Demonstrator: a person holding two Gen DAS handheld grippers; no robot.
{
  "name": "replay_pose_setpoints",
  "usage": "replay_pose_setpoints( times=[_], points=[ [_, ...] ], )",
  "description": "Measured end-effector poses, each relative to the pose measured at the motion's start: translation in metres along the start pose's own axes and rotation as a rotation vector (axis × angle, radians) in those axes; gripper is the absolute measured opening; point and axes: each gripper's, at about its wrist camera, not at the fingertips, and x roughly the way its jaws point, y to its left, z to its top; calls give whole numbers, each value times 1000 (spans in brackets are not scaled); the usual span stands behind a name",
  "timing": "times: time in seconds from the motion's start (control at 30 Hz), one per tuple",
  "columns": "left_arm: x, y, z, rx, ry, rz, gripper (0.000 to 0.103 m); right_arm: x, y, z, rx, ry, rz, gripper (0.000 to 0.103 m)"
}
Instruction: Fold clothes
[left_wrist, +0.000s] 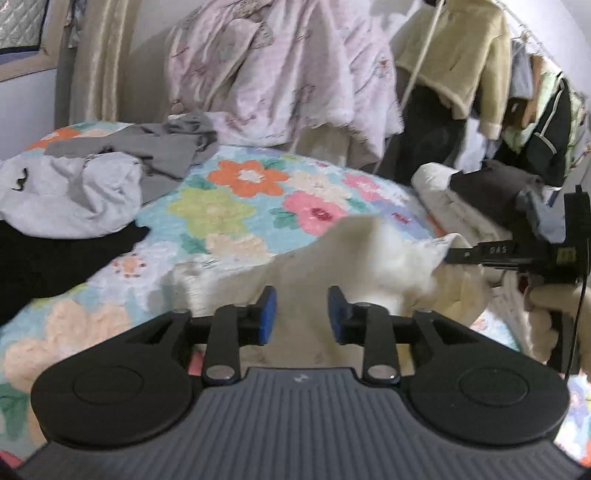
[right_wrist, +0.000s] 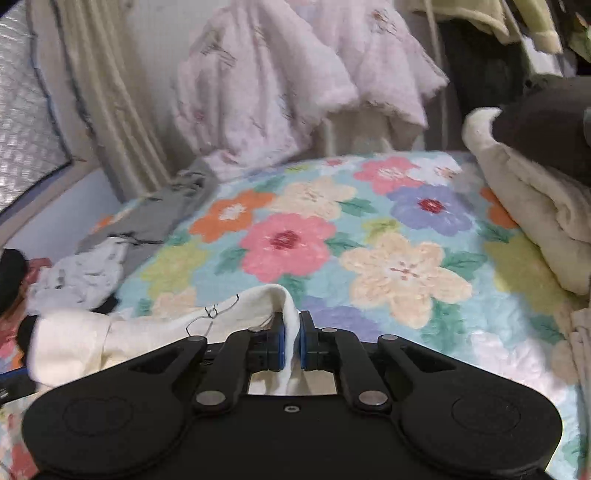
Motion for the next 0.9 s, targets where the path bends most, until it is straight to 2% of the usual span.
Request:
replay_pose_setpoints(
  times=[0.03, 0.07, 0.1, 0.13, 0.2, 0.27, 0.33, 0.4, 0.5, 0.6, 0.7, 0.8, 0.9],
  points=[
    [2, 5, 0, -15, 19, -2, 43, 1, -5, 0, 23, -4, -22, 14],
    [5, 11, -2, -43, 52, -17, 44, 2, -11, 0, 46, -10, -43, 17],
    [6, 14, -5, -62, 81, -19, 46, 0, -14, -2, 65, -24, -52, 27],
    [8, 15, -9, -67, 94, -9, 48, -6, -15, -5, 72, -35, -40, 37],
    [11, 18, -18, -86, 122, 12, 52, -24, -8, -17, 60, -58, -5, 47],
    [19, 22, -27, -113, 158, 4, 53, -46, 5, -30, 32, -64, 44, 49],
    [27, 25, -32, -131, 191, 20, 53, -64, 19, -44, -4, -68, 118, 56],
    [33, 29, -38, -138, 210, 28, 53, -71, 31, -60, -32, -56, 183, 57],
    [43, 35, -47, -173, 247, 5, 54, -58, 45, -76, -47, 9, 238, 57],
    [55, 39, -60, -213, 287, -23, 55, -32, 53, -87, -69, 61, 221, 57],
    [65, 37, -68, -199, 314, -11, 55, -8, 46, -91, 3, 100, 229, 57],
    [69, 35, -69, -199, 313, -8, 56, 6, 40, -93, 48, 115, 246, 57],
    [72, 37, -68, -217, 305, -2, 57, 13, 41, -94, 33, 124, 266, 57]
  ],
)
